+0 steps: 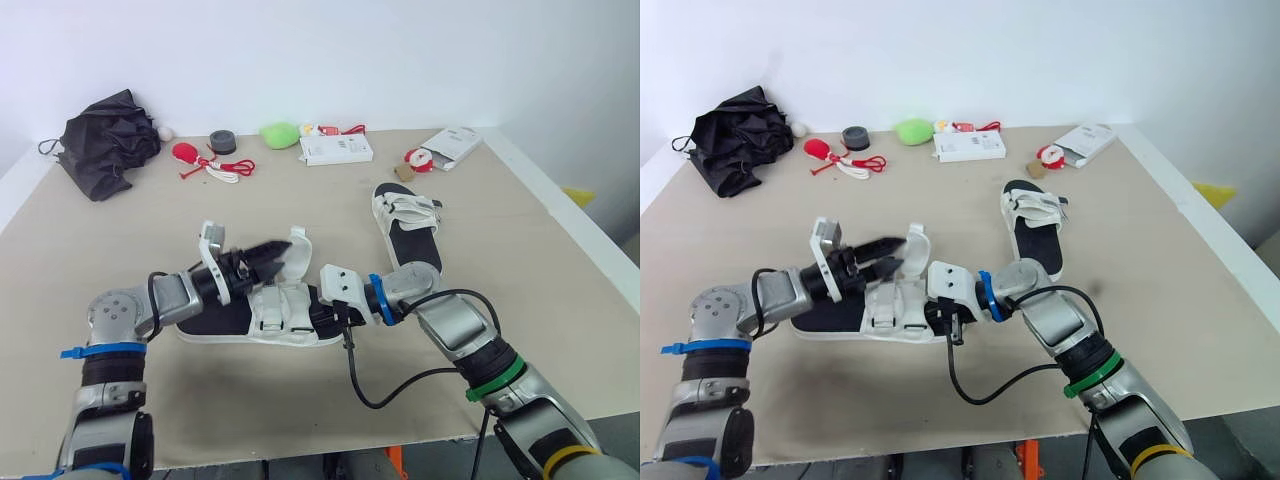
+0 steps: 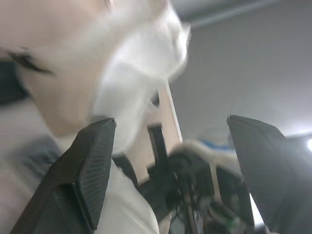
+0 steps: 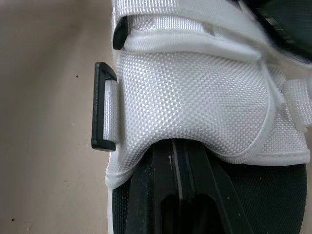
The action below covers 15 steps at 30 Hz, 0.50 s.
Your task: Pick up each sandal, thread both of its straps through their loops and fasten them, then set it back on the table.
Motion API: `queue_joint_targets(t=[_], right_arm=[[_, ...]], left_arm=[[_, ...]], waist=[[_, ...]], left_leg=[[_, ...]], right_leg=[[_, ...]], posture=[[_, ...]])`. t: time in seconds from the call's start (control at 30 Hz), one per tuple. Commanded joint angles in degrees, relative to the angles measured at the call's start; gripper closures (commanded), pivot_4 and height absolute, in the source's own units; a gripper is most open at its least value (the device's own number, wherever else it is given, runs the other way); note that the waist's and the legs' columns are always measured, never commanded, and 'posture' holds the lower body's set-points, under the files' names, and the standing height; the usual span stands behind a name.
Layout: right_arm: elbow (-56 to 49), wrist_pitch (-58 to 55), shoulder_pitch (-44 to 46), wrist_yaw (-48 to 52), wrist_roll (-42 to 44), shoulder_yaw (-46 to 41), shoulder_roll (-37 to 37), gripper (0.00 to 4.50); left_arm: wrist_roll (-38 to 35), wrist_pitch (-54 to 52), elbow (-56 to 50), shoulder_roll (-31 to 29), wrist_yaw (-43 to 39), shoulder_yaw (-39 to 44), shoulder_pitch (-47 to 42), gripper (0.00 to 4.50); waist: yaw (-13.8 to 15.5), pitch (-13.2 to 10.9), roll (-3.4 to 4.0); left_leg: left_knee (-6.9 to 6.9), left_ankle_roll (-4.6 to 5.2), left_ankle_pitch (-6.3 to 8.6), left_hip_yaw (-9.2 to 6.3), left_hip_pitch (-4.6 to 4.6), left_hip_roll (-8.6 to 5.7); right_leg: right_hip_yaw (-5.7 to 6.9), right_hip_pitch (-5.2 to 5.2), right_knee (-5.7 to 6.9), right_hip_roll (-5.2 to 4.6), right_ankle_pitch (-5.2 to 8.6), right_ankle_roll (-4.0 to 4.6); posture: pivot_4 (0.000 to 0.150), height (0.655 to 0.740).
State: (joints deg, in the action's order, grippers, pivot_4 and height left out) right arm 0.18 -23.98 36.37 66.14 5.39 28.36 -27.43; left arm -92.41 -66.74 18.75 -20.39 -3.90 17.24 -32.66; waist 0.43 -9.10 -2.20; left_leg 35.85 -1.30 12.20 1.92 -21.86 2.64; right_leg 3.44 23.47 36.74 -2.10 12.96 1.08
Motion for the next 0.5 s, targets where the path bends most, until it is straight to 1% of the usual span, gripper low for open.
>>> queue_joint_targets(t=[0.03,0.27,0.4,0.5], right_arm=[[3.7,-3.3,-2.5,-0.5,-3.9,3.3,-1.7,4.50],[3.7,-3.4,-2.7,-0.8,-3.9,3.1,-1.5,4.50],[3.9,-3.5,-2.7,-0.9,-3.9,3.0,-1.5,4.50],[4.1,-3.5,-2.6,-1.0,-3.9,2.9,-1.4,4.50]], left_arm=[[-4.2,4.0,4.0,1.0,4.2,6.2,-3.8,0.73],[-1.0,-1.7,4.8,-0.5,5.0,4.9,-3.0,0.73],[1.9,-4.8,7.1,-1.1,3.6,3.6,-4.9,0.73],[5.3,-4.6,9.4,-1.0,2.4,3.3,-7.5,0.73]], waist=[[0.0,0.0,-0.07],[-0.1,0.0,-0.08],[-0.1,0.0,-0.08],[-0.1,0.0,-0.09]], left_leg=[[0.01,0.00,0.00,-0.04,-0.04,0.00],[-0.01,-0.10,0.06,-0.01,-0.04,0.01],[-0.01,-0.12,0.05,-0.04,-0.04,0.00],[-0.01,-0.12,0.05,-0.07,-0.05,0.00]], right_leg=[[0.03,0.01,-0.01,0.00,-0.01,-0.02],[0.01,0.00,-0.04,0.12,0.00,-0.04],[0.06,0.00,-0.04,0.15,0.00,-0.04],[0.08,0.00,-0.04,0.16,0.00,-0.03]], posture=[[0.150,0.7400],[0.150,0.7400],[0.150,0.7400],[0.150,0.7400]])
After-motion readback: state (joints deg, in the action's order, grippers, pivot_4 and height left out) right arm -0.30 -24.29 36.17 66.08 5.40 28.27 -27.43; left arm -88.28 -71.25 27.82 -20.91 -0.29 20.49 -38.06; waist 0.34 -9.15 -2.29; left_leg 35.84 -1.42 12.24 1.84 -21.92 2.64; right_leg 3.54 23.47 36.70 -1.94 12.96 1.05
